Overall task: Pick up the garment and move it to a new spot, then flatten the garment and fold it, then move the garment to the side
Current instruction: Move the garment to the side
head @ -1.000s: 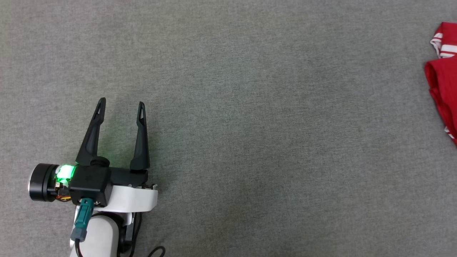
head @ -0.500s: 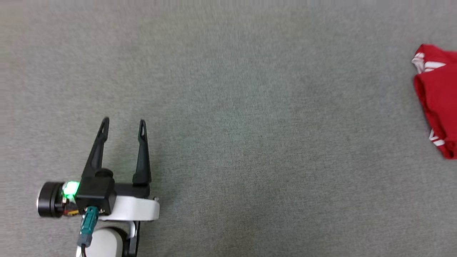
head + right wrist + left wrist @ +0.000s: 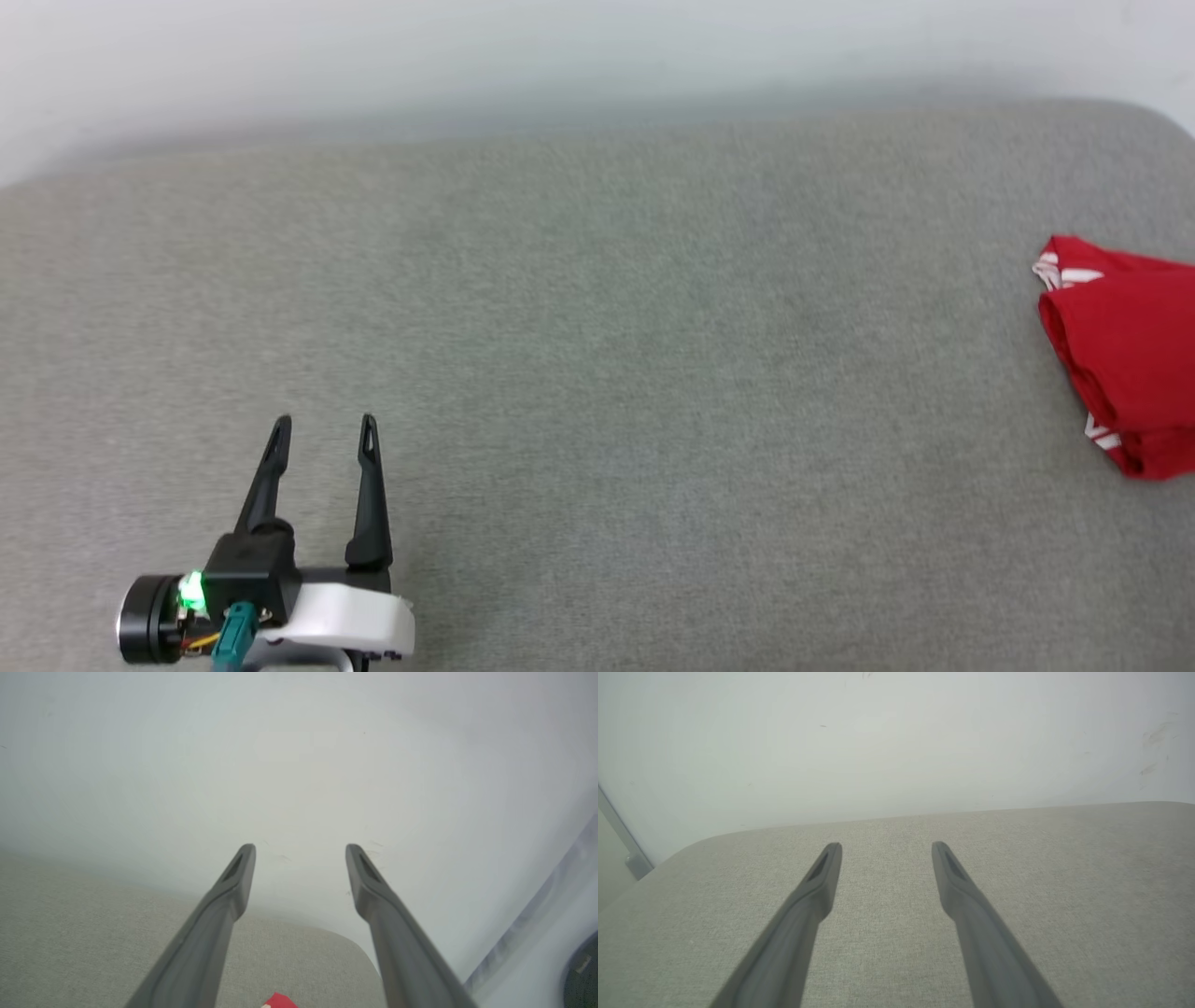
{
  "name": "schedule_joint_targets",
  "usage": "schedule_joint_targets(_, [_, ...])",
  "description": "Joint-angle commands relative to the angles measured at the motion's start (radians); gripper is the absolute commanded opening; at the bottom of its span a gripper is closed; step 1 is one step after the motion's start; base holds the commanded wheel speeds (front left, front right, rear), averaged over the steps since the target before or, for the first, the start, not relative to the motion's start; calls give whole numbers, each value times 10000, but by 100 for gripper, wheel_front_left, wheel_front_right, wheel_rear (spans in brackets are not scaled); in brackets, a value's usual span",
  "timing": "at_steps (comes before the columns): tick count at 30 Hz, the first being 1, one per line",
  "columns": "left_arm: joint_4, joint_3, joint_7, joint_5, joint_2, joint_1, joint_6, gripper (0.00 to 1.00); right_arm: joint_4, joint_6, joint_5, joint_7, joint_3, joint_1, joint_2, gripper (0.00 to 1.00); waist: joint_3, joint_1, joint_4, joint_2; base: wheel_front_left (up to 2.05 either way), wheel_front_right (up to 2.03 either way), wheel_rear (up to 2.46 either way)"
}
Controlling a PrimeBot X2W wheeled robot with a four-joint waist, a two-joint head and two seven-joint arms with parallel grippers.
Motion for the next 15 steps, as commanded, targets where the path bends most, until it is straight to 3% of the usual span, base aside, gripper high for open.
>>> schedule_joint_targets(1, [40, 24, -25, -20, -53, 152, -4, 100, -320, -16, -103, -116, -109, 334, 212, 100, -394, 2, 285, 0, 0, 0, 0])
schedule_joint_targets(4, [98, 121, -25, -87, -88, 335, -26, 100, -1295, -14, -242, -285, -268, 1064, 965, 100, -670, 2, 442, 0, 0, 0, 0])
schedule_joint_targets(5, [198, 188, -25, -109, -111, 483, -88, 100, -2114, -14, -396, -385, -346, 1784, 1709, 100, -919, 2, 582, 0, 0, 0, 0])
schedule_joint_targets(7, [268, 220, -25, -136, -135, 556, -115, 100, -2526, -14, -494, -439, -270, 2245, 2219, 100, -1075, 2, 661, 0, 0, 0, 0])
schedule_joint_targets(15, [458, 231, -25, -132, -230, 758, -244, 100, -2924, -14, -530, -499, 60, 4020, 3406, 100, -1537, 2, 875, 0, 0, 0, 0])
